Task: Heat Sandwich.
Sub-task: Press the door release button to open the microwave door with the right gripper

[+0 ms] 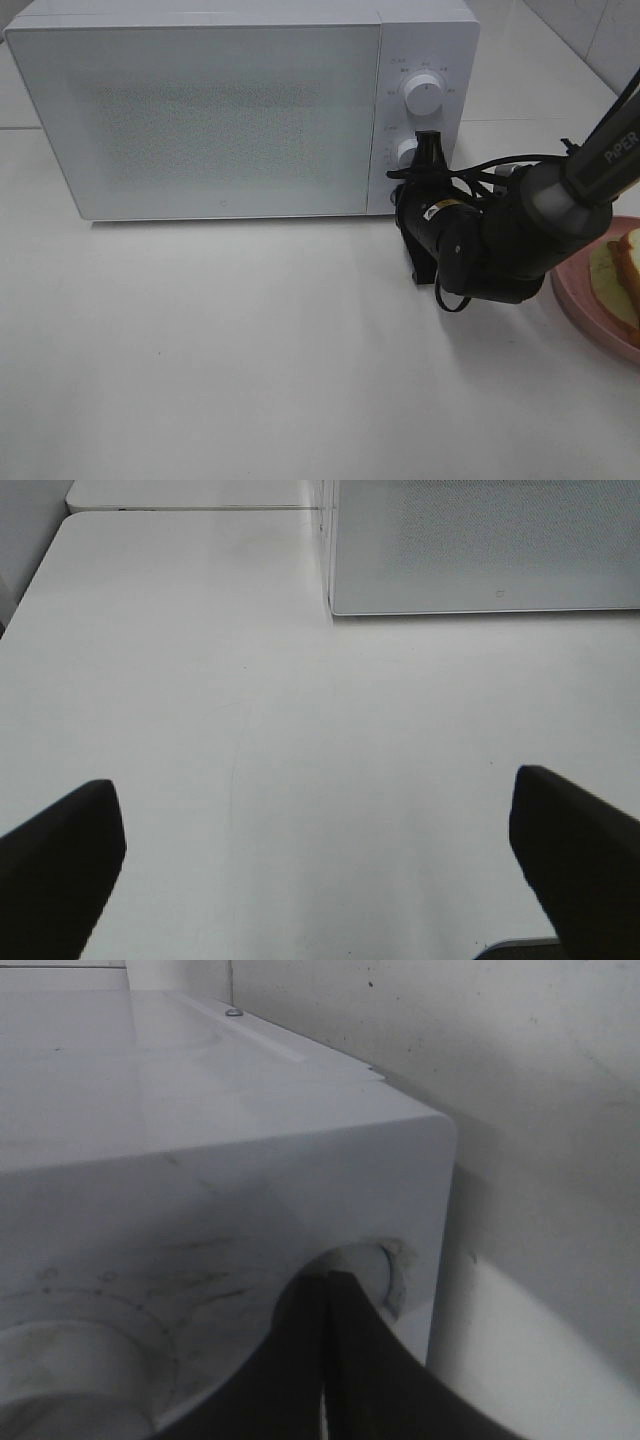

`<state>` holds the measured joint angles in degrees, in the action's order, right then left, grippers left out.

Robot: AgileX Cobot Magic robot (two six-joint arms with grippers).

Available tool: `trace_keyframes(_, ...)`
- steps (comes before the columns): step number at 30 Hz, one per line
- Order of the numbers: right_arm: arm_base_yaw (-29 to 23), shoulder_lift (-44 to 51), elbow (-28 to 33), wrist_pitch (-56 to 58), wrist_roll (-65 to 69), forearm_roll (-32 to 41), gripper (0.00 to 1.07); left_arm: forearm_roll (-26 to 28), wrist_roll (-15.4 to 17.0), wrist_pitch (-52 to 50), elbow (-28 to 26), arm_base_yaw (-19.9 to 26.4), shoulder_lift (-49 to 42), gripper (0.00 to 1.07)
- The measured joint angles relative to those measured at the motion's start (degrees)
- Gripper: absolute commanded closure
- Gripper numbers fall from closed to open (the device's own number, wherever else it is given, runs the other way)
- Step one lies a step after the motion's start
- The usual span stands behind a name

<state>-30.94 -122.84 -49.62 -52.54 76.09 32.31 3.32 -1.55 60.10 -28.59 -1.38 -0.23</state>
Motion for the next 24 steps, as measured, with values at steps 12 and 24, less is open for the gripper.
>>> trace_keyframes(12, 0.57, -2.06, -3.55, 2.75, -1.43, 2.69, 1.07, 0.00, 0.00, 0.00, 0.00, 0.00, 0.00, 0.03)
trace_keyframes(24, 0.57, -2.06, -3.67, 2.75, -1.66, 3.32, 1.07, 0.00, 0.00, 0.00, 0.00, 0.00, 0.00, 0.03)
